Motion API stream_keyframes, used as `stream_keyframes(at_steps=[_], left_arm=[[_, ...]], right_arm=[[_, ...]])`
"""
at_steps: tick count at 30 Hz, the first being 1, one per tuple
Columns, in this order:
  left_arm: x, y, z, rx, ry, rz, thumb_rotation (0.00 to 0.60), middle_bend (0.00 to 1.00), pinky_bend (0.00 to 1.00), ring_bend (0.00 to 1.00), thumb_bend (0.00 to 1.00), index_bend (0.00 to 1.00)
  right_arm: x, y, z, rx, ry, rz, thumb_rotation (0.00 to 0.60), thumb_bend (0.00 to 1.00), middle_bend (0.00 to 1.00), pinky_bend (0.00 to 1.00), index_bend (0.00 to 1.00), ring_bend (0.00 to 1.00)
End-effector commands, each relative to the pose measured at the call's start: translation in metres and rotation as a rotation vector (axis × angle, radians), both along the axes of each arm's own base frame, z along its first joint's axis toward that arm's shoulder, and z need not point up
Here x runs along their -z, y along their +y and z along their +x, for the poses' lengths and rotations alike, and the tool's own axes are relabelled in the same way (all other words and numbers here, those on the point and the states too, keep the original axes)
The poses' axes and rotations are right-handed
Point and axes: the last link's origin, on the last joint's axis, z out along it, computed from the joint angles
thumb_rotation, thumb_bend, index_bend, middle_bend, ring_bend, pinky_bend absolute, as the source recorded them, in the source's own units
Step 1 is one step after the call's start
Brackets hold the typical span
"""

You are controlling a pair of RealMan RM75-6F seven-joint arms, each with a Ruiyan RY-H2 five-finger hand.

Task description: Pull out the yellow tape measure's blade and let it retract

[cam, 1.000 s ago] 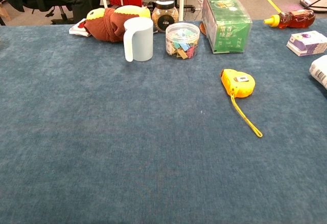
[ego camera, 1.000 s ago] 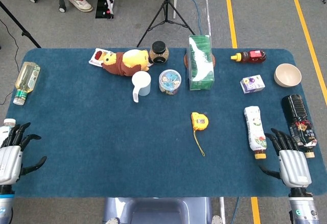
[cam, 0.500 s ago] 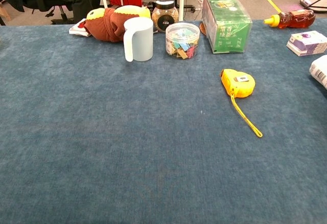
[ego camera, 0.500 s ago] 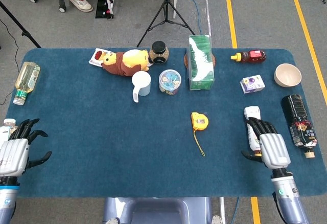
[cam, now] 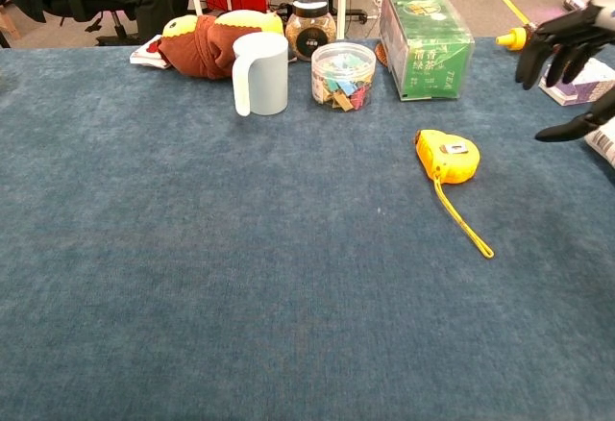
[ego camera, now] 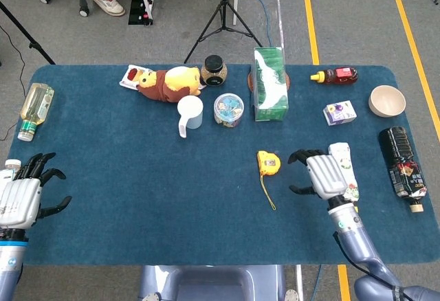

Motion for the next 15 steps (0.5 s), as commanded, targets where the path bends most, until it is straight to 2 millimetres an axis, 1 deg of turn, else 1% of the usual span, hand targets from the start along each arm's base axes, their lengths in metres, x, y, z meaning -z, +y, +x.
stream_keyframes(at_steps=[1,7,15], left_arm=[[-0.001,0.002,0.001,0.004,0.004,0.002,0.6,0.15,0.18,0.08,0.19,0.42],[-0.006,0.006,0.001,0.013,0.018,0.013,0.6,0.15,0.18,0.08,0.19,0.42],[-0.009,0.014,0.005,0.033,0.025,0.015,0.6,0.15,0.18,0.08,0.19,0.42]], right_arm=[[0.014,-0.017,0.011,0.017,0.009,0.039,0.597,0.07,0.41,0.36,0.4,0.41],[0.032,-0.038,0.023,0.046,0.039,0.057,0.598,0.07,0.39,0.36,0.39,0.4],[0.052,-0.056,0.036,0.093,0.064,0.06,0.597,0.06,0.37,0.36,0.36,0.38]])
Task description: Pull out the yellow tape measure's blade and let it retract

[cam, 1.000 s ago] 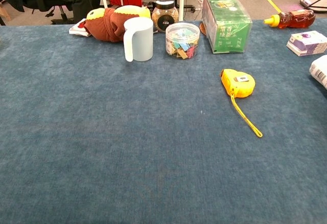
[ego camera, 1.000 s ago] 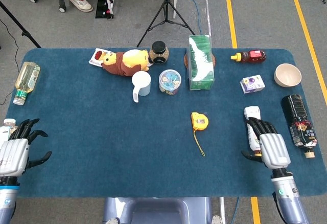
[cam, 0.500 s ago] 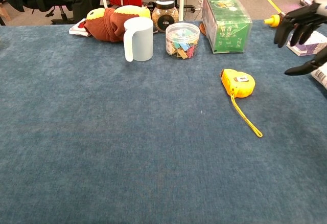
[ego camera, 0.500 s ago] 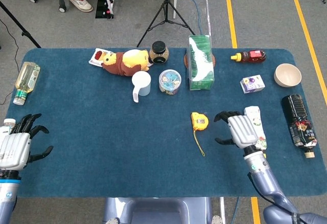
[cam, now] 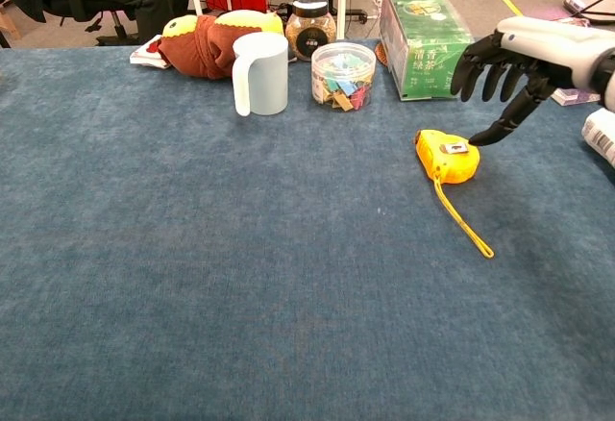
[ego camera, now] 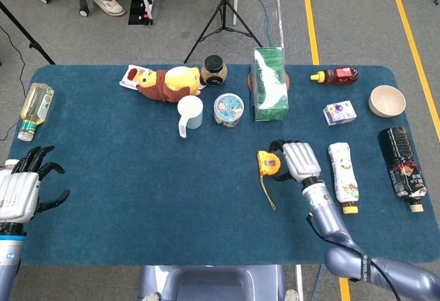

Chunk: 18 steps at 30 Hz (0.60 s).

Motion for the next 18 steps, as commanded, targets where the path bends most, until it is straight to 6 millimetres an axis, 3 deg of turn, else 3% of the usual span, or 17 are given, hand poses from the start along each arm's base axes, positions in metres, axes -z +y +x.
stream_keyframes(at_steps=[1,18], left_arm=[[0.0,0.003,0.0,0.003,0.002,-0.003,0.6,0.15,0.18,0.08,0.19,0.42],[-0.006,0.0,-0.004,-0.013,0.004,0.004,0.6,0.15,0.18,0.08,0.19,0.43]], right_arm=[[0.012,-0.01,0.009,0.019,0.01,0.0,0.598,0.06,0.36,0.37,0.36,0.38],[0.048,-0.032,0.03,0.067,0.083,-0.001,0.596,0.06,0.36,0.38,0.35,0.38]])
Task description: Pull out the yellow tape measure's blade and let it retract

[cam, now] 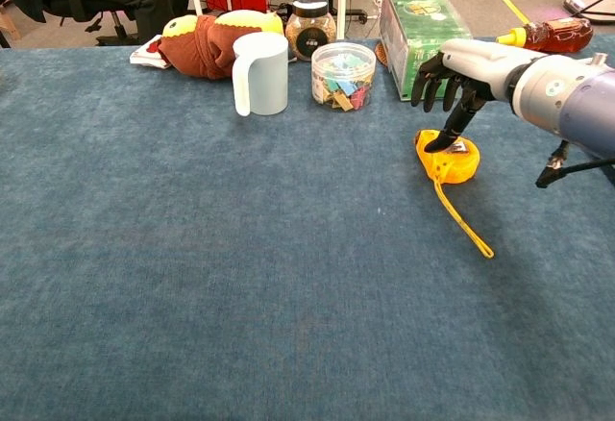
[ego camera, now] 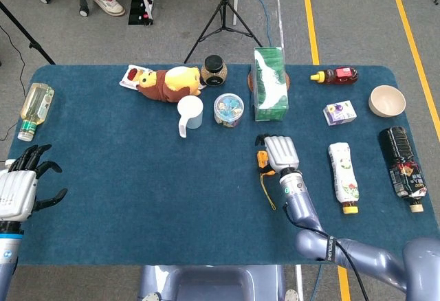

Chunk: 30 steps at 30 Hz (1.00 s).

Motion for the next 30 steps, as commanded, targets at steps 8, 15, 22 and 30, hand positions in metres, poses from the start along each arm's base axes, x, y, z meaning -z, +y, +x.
stream_keyframes(at_steps=[8,15,22,30], left_arm=[[-0.002,-0.004,-0.002,-0.006,-0.004,0.002,0.6,0.15,0.18,0.08,0.19,0.43],[-0.003,-0.006,-0.001,-0.008,-0.003,0.006,0.6,0.15,0.18,0.08,0.19,0.43],[-0.005,-0.007,0.0,-0.005,0.0,0.012,0.6,0.15,0.18,0.08,0.19,0.43],[-0.005,-0.008,0.001,0.001,-0.004,0.011,0.6,0.15,0.18,0.08,0.19,0.43]], right_arm=[[0.011,-0.008,0.006,0.017,0.026,-0.011,0.597,0.06,0.36,0.38,0.35,0.38],[0.019,-0.009,0.0,0.014,0.077,-0.016,0.597,0.06,0.36,0.38,0.35,0.38],[0.024,-0.01,-0.009,-0.023,0.159,-0.027,0.597,0.06,0.36,0.38,0.35,0.38],[0.021,-0.005,-0.015,-0.055,0.197,-0.026,0.597,0.05,0.36,0.38,0.35,0.38]])
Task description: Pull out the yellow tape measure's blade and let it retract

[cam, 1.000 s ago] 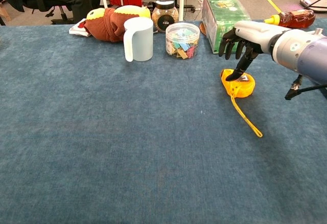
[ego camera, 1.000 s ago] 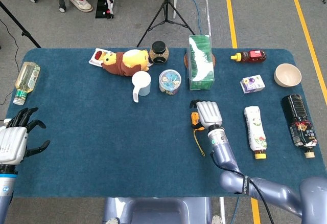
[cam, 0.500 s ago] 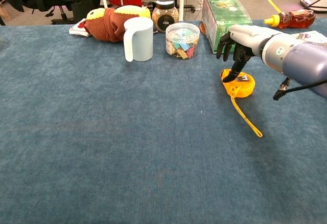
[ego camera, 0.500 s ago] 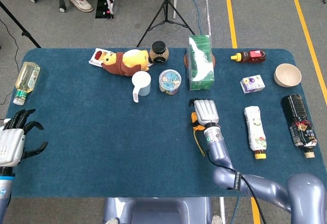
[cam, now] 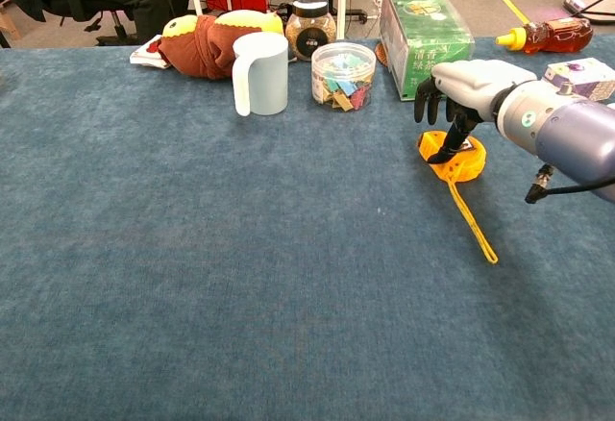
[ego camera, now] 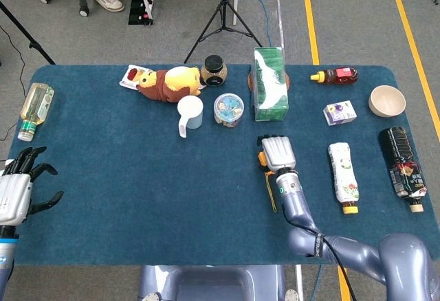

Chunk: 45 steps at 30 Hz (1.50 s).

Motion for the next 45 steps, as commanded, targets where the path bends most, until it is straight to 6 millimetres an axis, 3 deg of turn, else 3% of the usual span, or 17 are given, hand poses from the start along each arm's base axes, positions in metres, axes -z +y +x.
stream_keyframes(at_steps=[1,23,45], left_arm=[[0.0,0.0,0.001,0.004,-0.001,-0.002,0.6,0.15,0.18,0.08,0.19,0.43],[0.004,0.003,0.009,0.024,0.004,-0.013,0.6,0.15,0.18,0.08,0.19,0.43],[0.003,0.003,0.005,0.019,0.003,-0.014,0.6,0.15,0.18,0.08,0.19,0.43]], right_arm=[[-0.003,0.003,-0.003,-0.017,0.021,-0.002,0.598,0.05,0.36,0.38,0.35,0.38],[-0.034,0.015,-0.045,-0.088,0.167,0.037,0.599,0.06,0.37,0.37,0.35,0.38],[-0.034,0.0,-0.042,-0.03,0.158,0.096,0.599,0.06,0.37,0.4,0.34,0.39]])
